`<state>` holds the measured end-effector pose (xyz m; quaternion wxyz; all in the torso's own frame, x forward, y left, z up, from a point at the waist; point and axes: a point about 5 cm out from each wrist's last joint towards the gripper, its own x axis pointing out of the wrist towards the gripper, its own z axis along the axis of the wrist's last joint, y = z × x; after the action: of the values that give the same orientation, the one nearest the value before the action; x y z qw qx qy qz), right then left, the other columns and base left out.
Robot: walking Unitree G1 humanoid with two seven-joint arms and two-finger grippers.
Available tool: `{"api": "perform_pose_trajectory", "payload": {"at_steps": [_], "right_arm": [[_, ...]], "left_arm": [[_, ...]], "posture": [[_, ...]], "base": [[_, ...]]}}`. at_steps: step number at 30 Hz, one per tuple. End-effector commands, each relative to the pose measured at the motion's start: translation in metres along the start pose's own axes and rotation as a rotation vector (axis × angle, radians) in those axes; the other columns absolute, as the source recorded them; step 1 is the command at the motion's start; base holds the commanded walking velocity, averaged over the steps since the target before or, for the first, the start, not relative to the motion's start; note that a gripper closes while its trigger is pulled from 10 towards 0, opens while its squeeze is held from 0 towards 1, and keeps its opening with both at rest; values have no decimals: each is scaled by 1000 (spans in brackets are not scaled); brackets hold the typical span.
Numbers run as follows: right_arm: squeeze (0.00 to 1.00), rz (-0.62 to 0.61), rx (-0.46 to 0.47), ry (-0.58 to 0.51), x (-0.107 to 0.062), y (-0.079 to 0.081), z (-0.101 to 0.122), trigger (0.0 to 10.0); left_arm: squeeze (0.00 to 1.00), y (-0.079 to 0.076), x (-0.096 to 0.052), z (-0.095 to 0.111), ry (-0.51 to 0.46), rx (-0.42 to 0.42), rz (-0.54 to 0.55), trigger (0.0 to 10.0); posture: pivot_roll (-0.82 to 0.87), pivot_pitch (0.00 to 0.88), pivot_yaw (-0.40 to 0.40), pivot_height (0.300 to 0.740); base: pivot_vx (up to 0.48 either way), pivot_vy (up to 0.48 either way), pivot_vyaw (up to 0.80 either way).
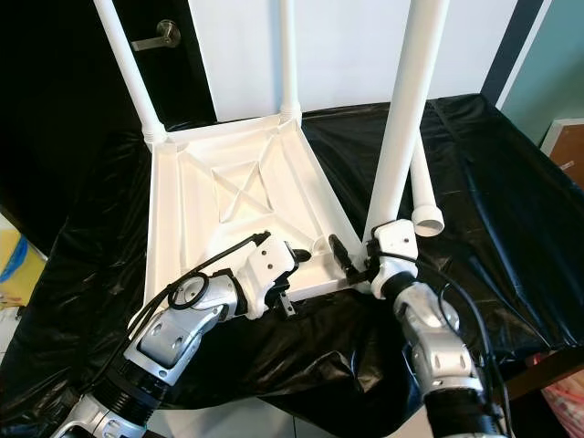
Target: Building children table
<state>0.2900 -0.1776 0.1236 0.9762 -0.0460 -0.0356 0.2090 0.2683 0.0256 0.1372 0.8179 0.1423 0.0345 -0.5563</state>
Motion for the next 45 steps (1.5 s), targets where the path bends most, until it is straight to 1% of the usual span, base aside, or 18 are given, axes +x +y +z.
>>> {"api": "perform_pose_trajectory", "payload": {"at_steps": [1, 4, 5, 7, 8, 19, 20, 22, 27, 29, 31, 33, 35, 37, 40, 41, 43, 45], "right_arm": [[0, 48, 3, 6, 4, 4, -1, 10000], [0, 67, -10, 9, 5, 4, -1, 10000], [0, 75, -18, 14, 6, 2, -1, 3765], [0, 75, -18, 14, 6, 2, -1, 3765], [0, 81, -22, 20, 7, 2, -3, 0], [0, 101, 2, 46, 1, 1, -12, 0], [0, 87, 15, 52, 0, 1, -14, 10000], [0, 87, 15, 52, 0, 1, -14, 10000], [0, 32, 40, 50, -1, 4, -17, 10000], [0, 2, 37, 59, -1, 6, -18, 10000], [0, -68, 31, 73, -1, 10, -22, 10000], [0, -68, 31, 73, -1, 10, -22, 10000], [0, -147, 28, 83, -1, 12, -24, 10000], [0, -147, 28, 83, -1, 12, -24, 10000], [0, -293, 37, 109, -1, 13, -28, 10000], [0, -293, 37, 109, -1, 13, -28, 10000], [0, -355, 39, 127, -2, 15, -31, 10000], [0, -383, 42, 136, -2, 18, -32, 10000]], "left_arm": [[0, 2, 1, 0, 7, 9, 15, 10000], [0, 2, 1, 0, 7, 10, 17, 10000], [0, 3, 0, 0, 7, 11, 19, 10000], [0, 3, 0, 0, 7, 11, 19, 10000], [0, 3, 0, 0, 7, 11, 22, 10000], [0, 3, -1, 0, 6, 13, 30, 10000], [0, 3, -1, 0, 5, 14, 29, 10000], [0, 3, -1, 0, 5, 14, 29, 10000], [0, 2, -2, 0, 4, 15, 26, 10000], [0, 2, -2, 0, 5, 14, 25, 10000], [0, 1, -2, 0, 6, 14, 25, 10000], [0, 1, -2, 0, 6, 14, 25, 10000], [0, 1, -2, -1, 8, 13, 25, 10000], [0, 1, -2, -1, 8, 13, 25, 10000], [0, 1, -4, -1, 11, 13, 26, 10000], [0, 1, -4, -1, 11, 13, 26, 10000], [0, 1, -3, -1, 13, 12, 27, 10000], [0, 0, -3, -1, 13, 12, 26, 10000]], "posture": [[-148, 0, 14, 740], [-144, 0, 13, 740], [-139, 0, 9, 740], [-139, 0, 9, 740], [-136, 0, 7, 740], [-138, 0, 9, 740], [-140, 0, 10, 740], [-140, 0, 10, 740], [-142, 0, 8, 740], [-141, 0, 7, 740], [-138, 0, 7, 740], [-138, 0, 7, 740], [-135, 0, 8, 740], [-135, 0, 8, 740], [-132, 0, 9, 740], [-132, 0, 9, 740], [-132, 0, 11, 740], [-133, 0, 11, 740]], "base": [[0, 0, 0], [0, 0, 0], [0, 0, 0], [0, 0, 0], [0, 0, 0], [0, 0, 0], [0, 0, 0], [0, 0, 0], [0, 0, 0], [0, 0, 0], [0, 0, 0], [0, 0, 0], [0, 0, 0], [0, 0, 0], [0, 0, 0], [0, 0, 0], [0, 0, 0], [0, 0, 0]]}}
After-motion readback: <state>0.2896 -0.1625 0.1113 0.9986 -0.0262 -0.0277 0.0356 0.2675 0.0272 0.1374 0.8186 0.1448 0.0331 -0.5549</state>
